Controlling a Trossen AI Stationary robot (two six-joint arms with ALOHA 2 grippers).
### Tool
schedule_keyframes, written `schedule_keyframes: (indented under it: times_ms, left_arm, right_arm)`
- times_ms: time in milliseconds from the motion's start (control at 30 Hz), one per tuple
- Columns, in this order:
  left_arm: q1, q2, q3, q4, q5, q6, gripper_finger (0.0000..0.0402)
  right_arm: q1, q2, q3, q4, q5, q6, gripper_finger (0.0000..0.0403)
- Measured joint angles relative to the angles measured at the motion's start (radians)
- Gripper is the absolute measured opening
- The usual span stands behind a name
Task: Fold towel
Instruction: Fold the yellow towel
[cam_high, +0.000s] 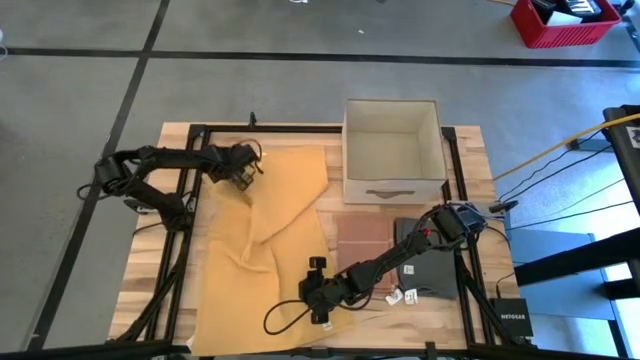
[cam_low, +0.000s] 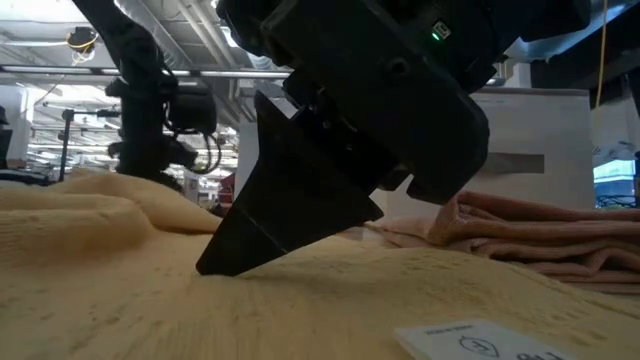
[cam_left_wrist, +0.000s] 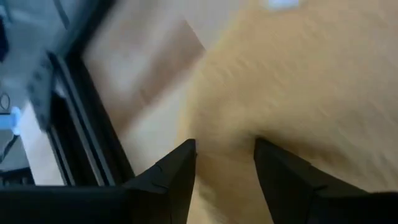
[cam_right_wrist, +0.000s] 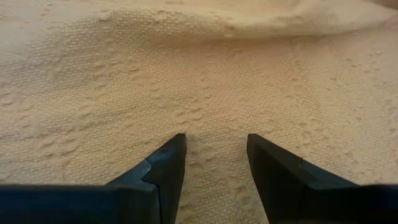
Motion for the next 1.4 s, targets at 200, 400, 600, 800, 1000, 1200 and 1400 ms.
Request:
schedule_keyframes:
  times_ms: [200,400,600,800,1000,1200,1400]
  left_arm:
    - [0.120,0.000,0.000,0.237,-0.007,0.201,0.0156]
    - [0.152,-0.021,0.033,0.216,0.038,0.311,0.0156]
    - [0.140,-0.039,0.087,0.045,0.629,0.251,0.0156]
    - [0.126,0.028,0.051,0.178,0.693,0.181,0.0156]
    - [0.131,0.148,0.044,0.426,0.561,0.164,0.0156]
    - [0.138,0.208,0.080,0.539,0.500,0.168,0.0156]
    - [0.126,0.144,0.147,0.313,0.450,0.199,0.0156]
  right_arm:
    - [0.000,0.000,0.000,-0.001,0.000,0.000,0.0177]
    - [0.000,0.000,0.000,-0.001,0.000,0.000,0.0177]
    - [0.000,0.000,0.000,-0.001,0.000,0.000,0.0177]
    - [0.000,0.000,0.000,-0.001,0.000,0.000,0.0177]
    - [0.000,0.000,0.000,0.000,0.000,0.000,0.0177]
    - [0.000,0.000,0.000,0.000,0.000,0.000,0.0177]
    - [0.000,0.000,0.000,0.000,0.000,0.000,0.0177]
